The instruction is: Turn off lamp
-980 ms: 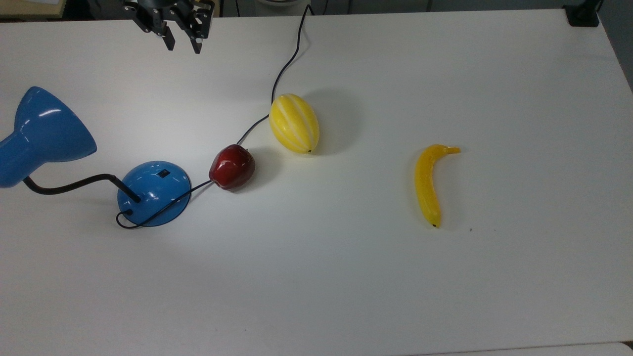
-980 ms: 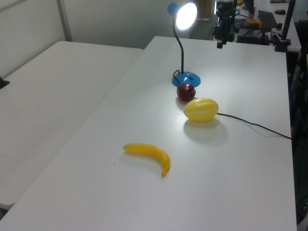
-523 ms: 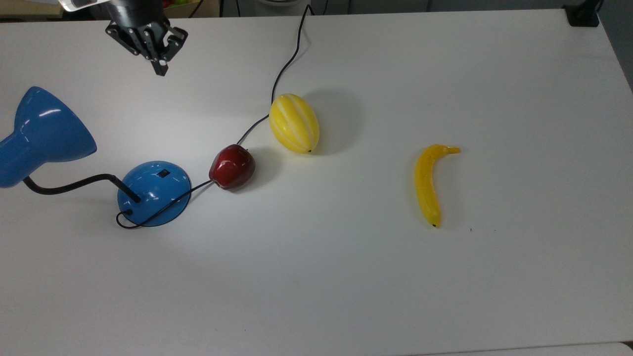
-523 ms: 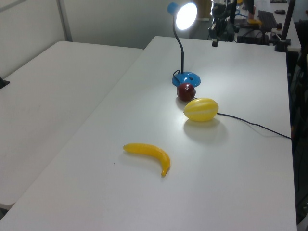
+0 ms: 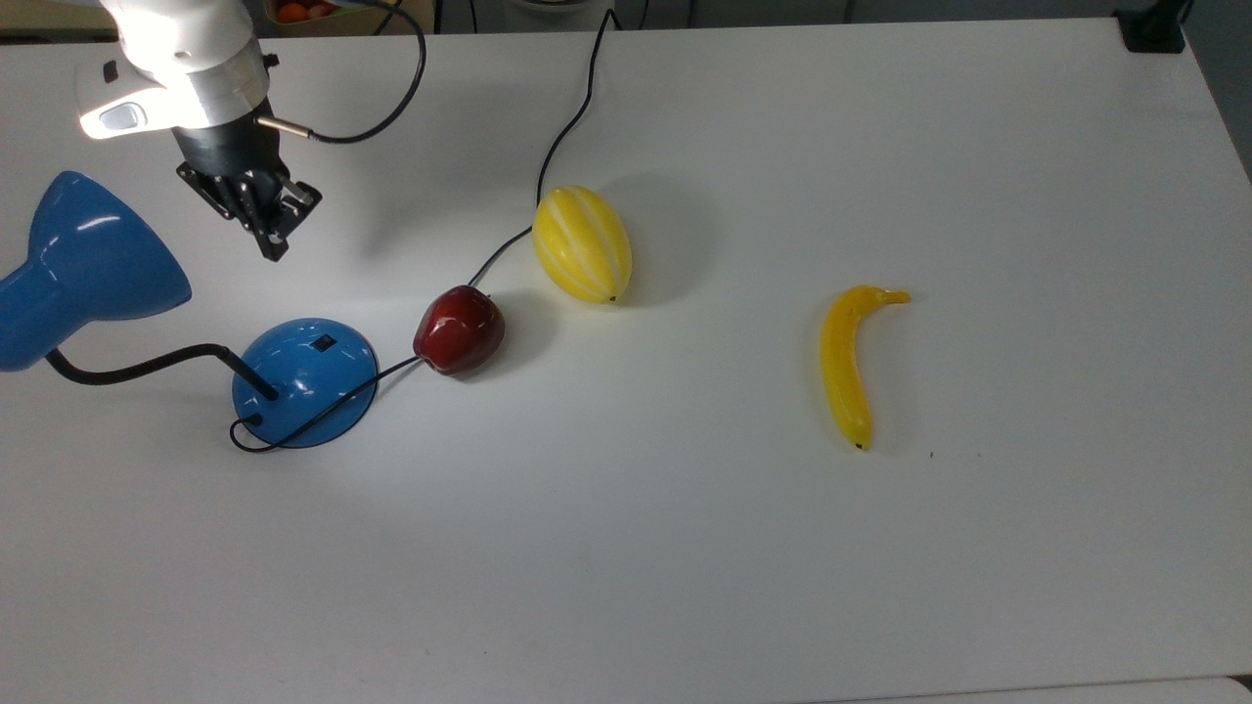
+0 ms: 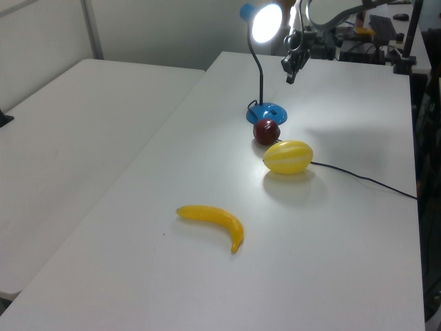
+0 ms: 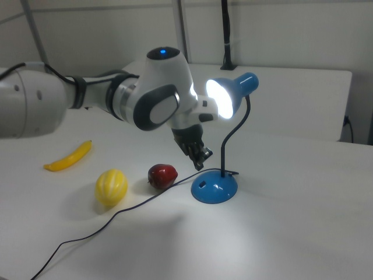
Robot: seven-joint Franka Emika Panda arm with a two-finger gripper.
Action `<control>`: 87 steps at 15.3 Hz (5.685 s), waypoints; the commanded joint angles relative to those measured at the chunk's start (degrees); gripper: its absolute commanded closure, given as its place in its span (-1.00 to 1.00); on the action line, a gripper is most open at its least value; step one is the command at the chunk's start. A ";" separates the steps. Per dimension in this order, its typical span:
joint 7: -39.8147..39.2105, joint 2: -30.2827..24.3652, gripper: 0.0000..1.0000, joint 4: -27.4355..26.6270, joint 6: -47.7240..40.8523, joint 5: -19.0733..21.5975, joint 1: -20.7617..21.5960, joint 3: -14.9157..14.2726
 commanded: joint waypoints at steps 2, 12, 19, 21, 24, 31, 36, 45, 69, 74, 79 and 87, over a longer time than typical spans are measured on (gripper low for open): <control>7.84 3.29 1.00 0.06 5.50 -4.38 0.87 -0.34; 12.06 7.07 1.00 0.32 7.78 -6.67 2.28 -0.34; 14.35 8.83 1.00 0.41 9.19 -8.51 3.95 -0.34; 14.44 8.92 1.00 0.41 9.28 -8.51 3.95 -0.34; 14.44 9.36 1.00 0.41 9.54 -8.51 3.95 -0.34; 14.61 9.97 1.00 0.41 9.54 -8.69 4.74 -0.34; 14.61 10.41 1.00 0.23 9.37 -9.22 4.74 -0.34; 14.61 10.68 1.00 -0.47 9.10 -9.75 4.83 -0.34; -2.18 -16.47 1.00 -3.27 -32.21 1.59 10.89 1.77; -4.54 -19.72 1.00 -5.47 -32.21 1.59 12.21 1.69; -5.51 -23.69 -0.28 -7.68 -32.56 1.42 11.95 1.60; -5.16 -23.86 -1.00 -6.01 -35.98 0.71 11.42 0.98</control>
